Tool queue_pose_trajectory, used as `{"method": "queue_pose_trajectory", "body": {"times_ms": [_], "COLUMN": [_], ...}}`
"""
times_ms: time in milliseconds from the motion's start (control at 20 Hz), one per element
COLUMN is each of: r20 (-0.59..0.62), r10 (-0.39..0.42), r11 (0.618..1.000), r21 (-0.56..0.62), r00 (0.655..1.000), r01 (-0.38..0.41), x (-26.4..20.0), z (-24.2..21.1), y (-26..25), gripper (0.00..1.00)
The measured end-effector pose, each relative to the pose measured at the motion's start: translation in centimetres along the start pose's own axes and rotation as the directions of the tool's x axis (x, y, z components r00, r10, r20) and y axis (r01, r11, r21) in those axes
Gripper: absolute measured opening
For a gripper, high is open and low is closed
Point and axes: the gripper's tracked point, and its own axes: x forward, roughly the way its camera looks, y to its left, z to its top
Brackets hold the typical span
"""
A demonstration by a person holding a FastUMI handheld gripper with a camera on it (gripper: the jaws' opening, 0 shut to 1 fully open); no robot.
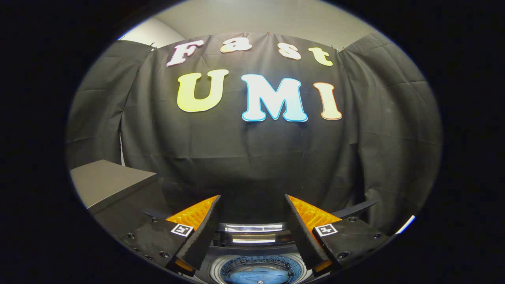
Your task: Put the clothes into the washing machine and then close the washing machine lid.
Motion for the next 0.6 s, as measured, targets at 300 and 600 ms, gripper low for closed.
{"method": "queue_pose_trajectory", "body": {"times_ms": [300, 600], "r20": [-0.009, -0.049], "r10": [0.004, -0.007], "r11": [1.0, 1.0], "r21": [-0.005, -0.024], "r00": [1.0, 0.999], "r01": [-0.004, 0.006], "x": [-1.8, -3.5], "z": [-1.2, -3.6], "y": [0.0, -0.6], "gripper": [0.97, 0.97]}}
